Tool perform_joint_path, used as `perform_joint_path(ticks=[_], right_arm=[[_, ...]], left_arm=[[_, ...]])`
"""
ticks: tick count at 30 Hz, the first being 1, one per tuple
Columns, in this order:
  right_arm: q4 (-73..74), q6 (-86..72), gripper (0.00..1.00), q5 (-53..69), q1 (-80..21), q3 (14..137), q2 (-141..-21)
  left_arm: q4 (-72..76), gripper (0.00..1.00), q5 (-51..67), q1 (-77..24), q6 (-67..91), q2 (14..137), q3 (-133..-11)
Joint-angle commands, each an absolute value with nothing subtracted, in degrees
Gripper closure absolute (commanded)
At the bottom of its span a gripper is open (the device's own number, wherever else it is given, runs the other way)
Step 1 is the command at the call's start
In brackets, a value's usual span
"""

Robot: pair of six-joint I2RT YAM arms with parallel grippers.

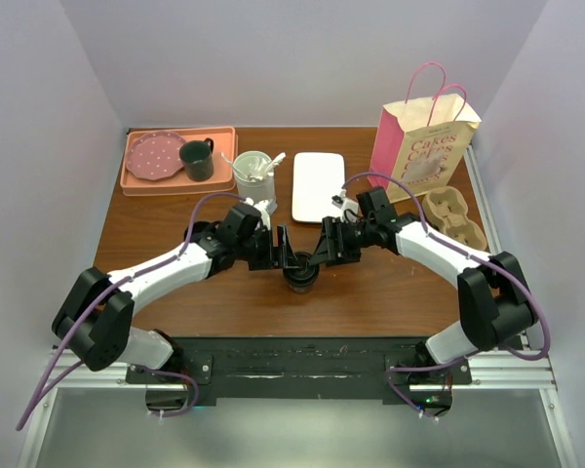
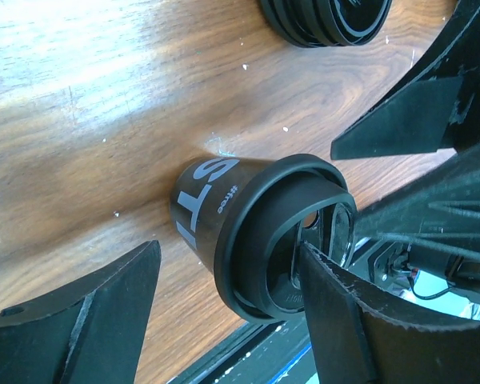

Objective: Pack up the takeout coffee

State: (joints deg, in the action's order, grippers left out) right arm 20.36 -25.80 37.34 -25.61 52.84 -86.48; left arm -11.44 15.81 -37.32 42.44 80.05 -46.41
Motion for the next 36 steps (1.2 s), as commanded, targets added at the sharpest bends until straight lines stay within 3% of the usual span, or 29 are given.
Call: perform_joint_path(ticks=[1,9,22,36], right_arm=[[15.7,-28.2,0.32,39.8,-27.2,52.3,-85.0],[15.3,-28.0,0.35,38.1,-28.5,51.8,-86.5],[17.5,-22.8,0.62,36.7,-28.5,52.7,-90.9],[14.3,-20.7,0.68,35.8,-28.5,47.4,-93.7]], left_arm=[[-13.0,0.25,16.6,-37.6,41.0,78.7,-49.2],[-13.0,0.27,18.4,-37.5,40.5,77.3,-49.0],[-18.3,0.32,20.9,-34.4,33.4,75.0,-48.0],[-11.1,0.35,23.4,-33.7,34.4,78.1,-43.5]])
